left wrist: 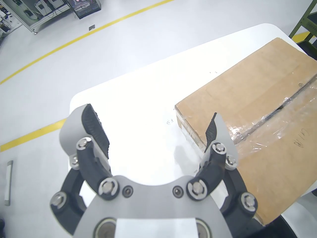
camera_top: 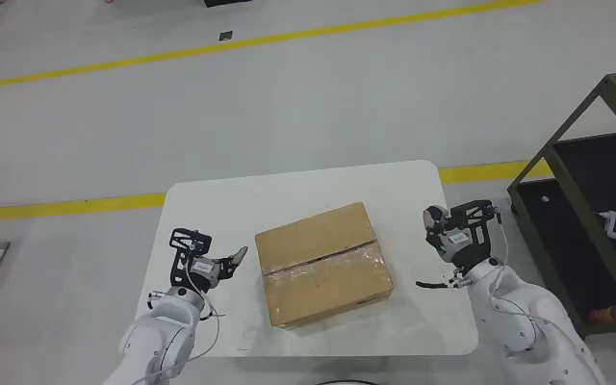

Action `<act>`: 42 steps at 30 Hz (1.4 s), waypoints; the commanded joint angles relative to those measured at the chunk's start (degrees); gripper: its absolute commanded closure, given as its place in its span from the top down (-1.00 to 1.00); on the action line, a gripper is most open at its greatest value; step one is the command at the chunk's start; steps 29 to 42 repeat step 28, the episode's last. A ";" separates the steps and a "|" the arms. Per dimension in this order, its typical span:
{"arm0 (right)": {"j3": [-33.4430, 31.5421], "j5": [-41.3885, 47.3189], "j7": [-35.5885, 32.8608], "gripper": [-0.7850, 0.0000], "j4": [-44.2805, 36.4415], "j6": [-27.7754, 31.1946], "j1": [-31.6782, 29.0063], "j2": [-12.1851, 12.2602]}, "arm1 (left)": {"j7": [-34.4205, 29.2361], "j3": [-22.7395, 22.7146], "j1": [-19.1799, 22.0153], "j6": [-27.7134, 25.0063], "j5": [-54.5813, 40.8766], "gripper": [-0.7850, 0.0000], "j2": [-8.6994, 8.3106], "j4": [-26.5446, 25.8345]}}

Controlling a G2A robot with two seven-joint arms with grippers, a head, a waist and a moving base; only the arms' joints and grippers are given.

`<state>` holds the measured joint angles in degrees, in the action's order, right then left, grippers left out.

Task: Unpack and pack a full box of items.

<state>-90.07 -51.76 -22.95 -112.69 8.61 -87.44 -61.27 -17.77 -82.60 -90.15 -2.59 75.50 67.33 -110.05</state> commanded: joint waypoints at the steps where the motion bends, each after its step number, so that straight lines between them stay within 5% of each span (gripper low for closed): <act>1: 0.00 0.00 0.00 -0.99 0.00 0.00 0.00 0.00 | 0.00 0.00 0.00 0.00 0.00 1.00 0.00 0.00; 3: 0.02 -0.02 -0.06 -0.90 0.03 0.04 0.03 0.00 | -0.04 -0.01 0.01 -0.03 -0.07 1.00 0.00 0.02; 10: 0.08 -0.03 0.00 0.26 0.09 -0.01 0.11 -0.01 | -0.04 -0.01 0.02 -0.04 -0.08 1.00 0.00 0.03; 16: 0.08 -0.03 0.00 0.81 0.09 -0.01 0.11 -0.01 | -0.04 -0.01 0.02 -0.04 -0.08 1.00 0.00 0.03; 42: 0.08 -0.03 0.00 0.85 0.09 -0.01 0.11 -0.01 | -0.04 -0.01 0.02 -0.04 -0.08 1.00 0.00 0.02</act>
